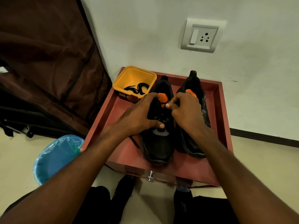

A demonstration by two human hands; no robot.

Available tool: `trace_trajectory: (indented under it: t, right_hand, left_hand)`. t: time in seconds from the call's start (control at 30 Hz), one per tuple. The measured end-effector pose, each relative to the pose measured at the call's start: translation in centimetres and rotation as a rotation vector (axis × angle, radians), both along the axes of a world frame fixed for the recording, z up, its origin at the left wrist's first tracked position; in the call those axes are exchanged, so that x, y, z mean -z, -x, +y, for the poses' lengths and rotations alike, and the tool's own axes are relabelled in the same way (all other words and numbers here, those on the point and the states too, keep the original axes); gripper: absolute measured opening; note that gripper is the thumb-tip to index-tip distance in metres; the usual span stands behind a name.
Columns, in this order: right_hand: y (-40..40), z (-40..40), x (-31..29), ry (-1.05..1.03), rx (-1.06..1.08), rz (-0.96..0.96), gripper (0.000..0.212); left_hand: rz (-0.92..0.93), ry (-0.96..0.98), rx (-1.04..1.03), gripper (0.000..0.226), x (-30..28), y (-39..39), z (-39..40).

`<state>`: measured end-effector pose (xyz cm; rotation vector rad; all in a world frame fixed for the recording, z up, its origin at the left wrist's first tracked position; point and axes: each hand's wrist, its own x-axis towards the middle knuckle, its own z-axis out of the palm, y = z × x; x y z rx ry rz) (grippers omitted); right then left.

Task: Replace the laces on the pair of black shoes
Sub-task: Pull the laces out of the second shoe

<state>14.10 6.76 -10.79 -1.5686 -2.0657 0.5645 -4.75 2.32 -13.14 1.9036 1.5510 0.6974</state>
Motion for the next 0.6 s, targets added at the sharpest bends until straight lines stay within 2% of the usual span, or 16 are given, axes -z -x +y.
trace_trajectory:
  t: [0.03,0.07,0.1,0.17,0.23,0.3,0.4,0.5,0.53,0.57,0.6]
  right_hand:
    - [0.1,-0.2,-0.2,0.022,-0.014,-0.018,0.014]
    - [0.2,-0.4,-0.4,0.085,-0.011,0.044,0.016]
    - [0.4,-0.6,-0.8,0.199,0.017,0.225,0.02]
    - [0.5,-0.5,-2.1,0.52,0.129,0.832,0.028]
    - [-0.1,0.2,-2.8,0.779,0.186,1.415,0.026]
    - [-0.8,0.8,-2.5,0.895,0.211,1.741,0.026]
    - [-0.5,0.5,-2.0,0.88,0.239,1.942,0.033]
    - [-1.0,0.7,-2.3,0.832,0.148,2.235,0.049]
    - [-1.4,0.9,-2.6,0.824,0.098,2.258,0.048]
    - [-1.9,1.2,-3.0,0.801,0.068,2.188,0.044]
    - [-2.4,1.4,-3.5,0.728,0.088,2.005,0.038]
  left_hand:
    - [-0.001,0.003,0.001,0.099,0.0,0.0,0.0]
    - [0.0,0.006,0.0,0.099,0.0,0.0,0.0]
    - [-0.001,0.013,-0.003,0.1,0.0,0.0,0.0]
    - [-0.01,0.025,-0.015,0.101,-0.1,0.1,0.0]
    - [-0.015,0.023,-0.012,0.099,-0.3,0.0,-0.1]
    - [-0.009,0.011,-0.005,0.098,-0.4,-0.1,-0.1]
    - [-0.01,0.013,0.006,0.097,-0.3,0.1,0.0]
    - [0.015,-0.024,0.038,0.093,-0.1,0.3,0.2]
    - [0.019,-0.03,0.036,0.092,-0.1,0.3,0.2]
    - [0.02,-0.034,0.033,0.091,-0.1,0.3,0.3]
    - [0.02,-0.039,0.035,0.09,0.0,0.4,0.4]
